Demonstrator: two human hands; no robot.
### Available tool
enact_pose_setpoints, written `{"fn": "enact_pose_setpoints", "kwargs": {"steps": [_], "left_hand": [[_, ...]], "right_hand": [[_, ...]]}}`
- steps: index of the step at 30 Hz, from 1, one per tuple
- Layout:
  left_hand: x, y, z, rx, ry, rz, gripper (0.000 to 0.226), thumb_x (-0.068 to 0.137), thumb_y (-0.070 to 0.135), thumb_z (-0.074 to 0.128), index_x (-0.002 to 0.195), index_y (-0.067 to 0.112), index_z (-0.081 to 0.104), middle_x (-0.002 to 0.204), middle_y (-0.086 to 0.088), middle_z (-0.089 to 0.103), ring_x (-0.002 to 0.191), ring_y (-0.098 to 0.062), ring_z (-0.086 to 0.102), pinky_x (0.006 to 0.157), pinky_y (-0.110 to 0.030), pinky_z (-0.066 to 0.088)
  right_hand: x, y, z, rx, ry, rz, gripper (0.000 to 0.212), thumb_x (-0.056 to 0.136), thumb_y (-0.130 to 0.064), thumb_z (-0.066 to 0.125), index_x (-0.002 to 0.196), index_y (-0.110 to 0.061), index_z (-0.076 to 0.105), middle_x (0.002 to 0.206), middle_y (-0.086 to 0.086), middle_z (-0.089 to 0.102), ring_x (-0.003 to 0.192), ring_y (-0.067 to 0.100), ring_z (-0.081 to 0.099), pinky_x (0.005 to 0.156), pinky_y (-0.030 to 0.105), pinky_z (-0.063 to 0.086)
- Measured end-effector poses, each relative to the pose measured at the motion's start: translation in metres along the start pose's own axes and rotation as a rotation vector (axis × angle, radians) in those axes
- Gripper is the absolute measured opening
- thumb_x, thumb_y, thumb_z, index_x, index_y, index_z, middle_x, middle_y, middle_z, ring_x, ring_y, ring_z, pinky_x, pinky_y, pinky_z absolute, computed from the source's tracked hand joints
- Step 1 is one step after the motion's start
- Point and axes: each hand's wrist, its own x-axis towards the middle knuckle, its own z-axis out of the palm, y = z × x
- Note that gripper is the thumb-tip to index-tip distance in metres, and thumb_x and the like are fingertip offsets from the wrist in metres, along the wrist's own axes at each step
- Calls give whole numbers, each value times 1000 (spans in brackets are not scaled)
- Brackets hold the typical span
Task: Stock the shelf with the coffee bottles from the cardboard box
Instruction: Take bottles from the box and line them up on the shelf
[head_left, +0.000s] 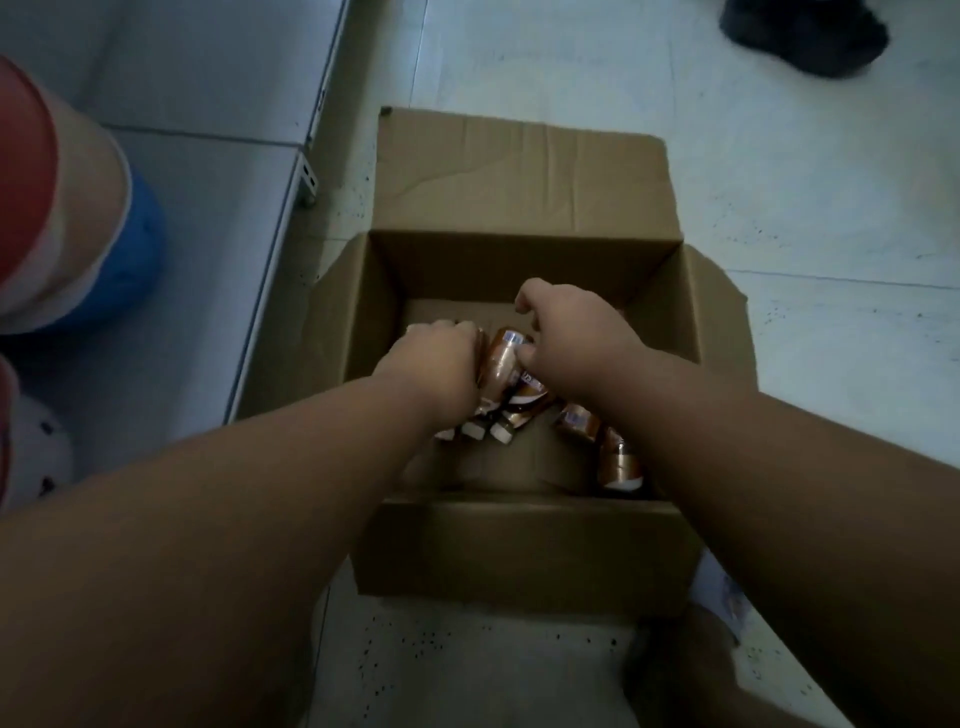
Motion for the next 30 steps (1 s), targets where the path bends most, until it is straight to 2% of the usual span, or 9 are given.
{"fn": "enact_pose_setpoints", "kwargs": {"steps": [4, 7, 10, 13, 16, 19, 23, 27, 30], "left_hand": [[30, -33, 31, -36, -77, -257, 54, 80, 31, 68, 127, 19, 46, 122, -10, 52, 109, -30, 50, 91, -44, 48], [48, -53, 51, -164, -88, -442, 64, 85, 24, 62, 142, 17, 35, 138, -14, 38, 123, -35, 41, 102, -46, 40], [61, -61, 72, -267, -90, -465, 61, 88, 21, 57, 144, 17, 31, 145, -15, 28, 123, -37, 39, 103, -48, 40], [71, -66, 91, -380, -68, -523, 72, 87, 19, 60, 148, 24, 22, 150, -14, 21, 129, -39, 35, 104, -52, 39], [72, -67, 102, -220, 23, -466, 68, 91, 24, 54, 149, 19, 20, 148, -17, 27, 130, -36, 33, 107, -44, 31], [79, -69, 109, -130, 108, -401, 59, 93, 25, 51, 145, 10, 26, 141, -17, 38, 125, -34, 39, 102, -40, 32], [92, -69, 118, -210, -16, -492, 46, 92, 25, 54, 133, 9, 41, 137, -16, 41, 121, -34, 42, 99, -39, 36], [93, -79, 118, -348, -41, -530, 48, 82, 25, 65, 125, 9, 51, 128, -16, 49, 112, -35, 52, 94, -39, 46], [79, -77, 114, -459, 56, -526, 49, 79, 30, 71, 119, 8, 53, 122, -14, 54, 106, -33, 56, 89, -39, 49]], "right_hand": [[38, -4, 62, 38, -231, -15, 40, 88, -14, 58, 126, -24, 53, 116, 7, 61, 93, 23, 57, 70, 29, 41], [57, -10, 105, 69, -459, 23, 63, 89, -5, 54, 145, -30, 37, 135, 10, 52, 112, 27, 55, 86, 34, 46], [75, -12, 132, -67, -544, -7, 67, 90, -11, 56, 147, -32, 29, 137, 13, 51, 118, 33, 52, 100, 48, 44], [87, -9, 140, -239, -489, -69, 66, 92, -21, 55, 147, -35, 22, 132, 16, 53, 114, 37, 54, 90, 49, 48], [88, 5, 129, -490, -208, -110, 61, 91, -22, 55, 145, -26, 27, 124, 19, 55, 103, 37, 58, 74, 45, 47], [93, 22, 119, -754, -23, -235, 59, 90, -29, 54, 143, -13, 35, 142, 22, 40, 127, 40, 40, 98, 51, 37], [120, 19, 123, -661, -61, -424, 53, 92, -30, 49, 143, -18, 36, 154, 10, 31, 146, 30, 18, 114, 53, 15], [142, 2, 139, -797, -176, -385, 53, 93, -38, 46, 144, -25, 38, 158, 11, 23, 148, 31, 7, 113, 65, 5], [142, -4, 142, -852, -175, -339, 51, 93, -41, 44, 140, -24, 45, 157, 15, 25, 147, 35, 9, 113, 65, -1]]}}
